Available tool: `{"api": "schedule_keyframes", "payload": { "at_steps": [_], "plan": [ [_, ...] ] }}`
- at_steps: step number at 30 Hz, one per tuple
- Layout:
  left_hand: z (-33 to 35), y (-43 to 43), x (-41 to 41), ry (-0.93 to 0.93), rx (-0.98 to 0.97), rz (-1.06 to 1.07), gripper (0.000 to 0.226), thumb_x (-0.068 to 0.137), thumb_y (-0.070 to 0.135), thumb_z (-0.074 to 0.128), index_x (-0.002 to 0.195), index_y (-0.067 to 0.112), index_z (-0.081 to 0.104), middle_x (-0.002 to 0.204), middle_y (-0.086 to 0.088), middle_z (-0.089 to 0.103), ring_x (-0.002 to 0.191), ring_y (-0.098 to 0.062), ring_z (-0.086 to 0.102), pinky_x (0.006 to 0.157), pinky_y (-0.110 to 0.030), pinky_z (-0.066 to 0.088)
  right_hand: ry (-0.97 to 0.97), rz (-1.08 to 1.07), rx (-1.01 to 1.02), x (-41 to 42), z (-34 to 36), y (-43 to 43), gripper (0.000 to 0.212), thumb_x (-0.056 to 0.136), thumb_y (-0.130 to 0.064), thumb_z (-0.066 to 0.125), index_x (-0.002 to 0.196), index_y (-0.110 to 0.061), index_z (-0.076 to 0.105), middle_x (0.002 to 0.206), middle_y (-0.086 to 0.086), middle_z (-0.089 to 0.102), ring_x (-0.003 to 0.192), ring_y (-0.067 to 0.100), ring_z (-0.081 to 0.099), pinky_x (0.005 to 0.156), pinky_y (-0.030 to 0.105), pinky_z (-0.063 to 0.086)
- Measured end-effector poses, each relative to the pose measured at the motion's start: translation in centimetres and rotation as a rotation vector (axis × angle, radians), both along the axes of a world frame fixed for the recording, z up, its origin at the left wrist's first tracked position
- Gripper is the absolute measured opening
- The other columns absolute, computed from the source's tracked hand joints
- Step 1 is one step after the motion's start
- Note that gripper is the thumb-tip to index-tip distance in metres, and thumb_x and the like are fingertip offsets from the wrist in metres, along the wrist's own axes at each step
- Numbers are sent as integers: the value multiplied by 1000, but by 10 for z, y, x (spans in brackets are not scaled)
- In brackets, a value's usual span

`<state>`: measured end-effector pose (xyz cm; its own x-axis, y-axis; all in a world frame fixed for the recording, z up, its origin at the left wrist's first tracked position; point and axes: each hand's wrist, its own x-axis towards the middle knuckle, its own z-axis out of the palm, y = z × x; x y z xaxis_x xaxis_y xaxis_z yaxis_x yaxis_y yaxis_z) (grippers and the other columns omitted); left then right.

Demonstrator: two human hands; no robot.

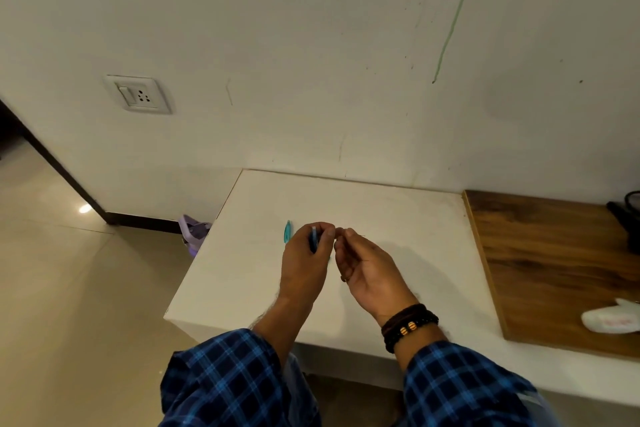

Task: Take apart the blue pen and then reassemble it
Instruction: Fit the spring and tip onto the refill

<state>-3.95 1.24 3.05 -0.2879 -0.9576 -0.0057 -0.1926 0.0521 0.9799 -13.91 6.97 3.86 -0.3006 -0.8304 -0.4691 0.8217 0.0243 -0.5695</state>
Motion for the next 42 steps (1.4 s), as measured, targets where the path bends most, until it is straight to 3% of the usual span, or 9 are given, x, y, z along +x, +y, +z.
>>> {"api": "schedule_keyframes", "payload": {
  "at_steps": [4, 9, 13, 17, 20, 23, 27, 31, 42],
  "plan": [
    [1, 0, 0, -11, -29, -8, 14, 98, 32, 57, 106, 23, 64, 96, 9, 70, 93, -7, 67, 79, -16, 54, 106, -37, -21, 0, 1, -1, 22, 96, -10, 64, 113, 1, 71, 99, 15, 75, 82, 16, 74, 70, 24, 61],
    [4, 8, -3, -72, -137, -47, 18, 102, 25, 49, 119, 29, 46, 106, 22, 59, 93, 5, 60, 75, -5, 47, 587, -175, 13, -4, 15, 1, 11, 97, -15, 65, 99, -10, 74, 92, 10, 78, 87, 20, 76, 76, 30, 62],
    [2, 12, -5, -101, -141, -137, 27, 105, 13, 34, 130, 24, 37, 115, 14, 51, 104, 13, 54, 92, -19, 50, 808, -166, -9, -12, 22, 0, 14, 98, -15, 64, 102, -7, 75, 92, 7, 78, 86, 20, 77, 80, 35, 63],
    [4, 14, -7, -196, -164, -201, 26, 106, 10, 33, 132, 13, 35, 99, 26, 40, 85, 34, 42, 73, 0, 45, 942, -88, -13, -17, 19, 0, 15, 100, -15, 60, 105, -5, 71, 93, 7, 79, 86, 20, 77, 79, 37, 64],
    [5, 15, -7, -221, -200, -195, 25, 106, 12, 34, 131, 15, 35, 94, 25, 42, 79, 31, 44, 68, 3, 43, 968, -87, -19, -18, 17, 0, 14, 101, -15, 58, 104, -7, 69, 92, 6, 79, 86, 19, 77, 76, 35, 64],
    [3, 13, -7, -215, -246, -168, 24, 106, 14, 36, 130, 17, 38, 87, 20, 47, 65, 3, 51, 66, -9, 48, 974, -132, 15, -20, 15, 0, 14, 101, -17, 59, 103, -9, 70, 90, 4, 78, 85, 18, 76, 74, 32, 63],
    [1, 13, -5, -234, -274, -181, 19, 106, 16, 36, 125, 21, 39, 86, 22, 48, 65, 0, 54, 63, -7, 48, 938, -151, 50, -24, 15, 2, 15, 101, -17, 60, 102, -9, 72, 89, 4, 79, 82, 17, 76, 69, 25, 61],
    [-4, 11, -6, -237, -295, -181, 18, 107, 19, 35, 123, 26, 38, 72, 13, 49, 65, -13, 50, 59, -10, 47, 969, -104, 55, -24, 12, 2, 16, 101, -19, 59, 102, -8, 71, 88, 6, 79, 83, 19, 77, 74, 33, 64],
    [0, 14, -5, -262, -274, -253, 23, 106, 18, 35, 129, 19, 33, 79, 16, 51, 61, 2, 53, 64, -5, 47, 1070, -24, 53, -25, 10, 1, 15, 99, -21, 63, 102, -9, 72, 87, 3, 79, 82, 15, 77, 78, 35, 64]
  ]
}}
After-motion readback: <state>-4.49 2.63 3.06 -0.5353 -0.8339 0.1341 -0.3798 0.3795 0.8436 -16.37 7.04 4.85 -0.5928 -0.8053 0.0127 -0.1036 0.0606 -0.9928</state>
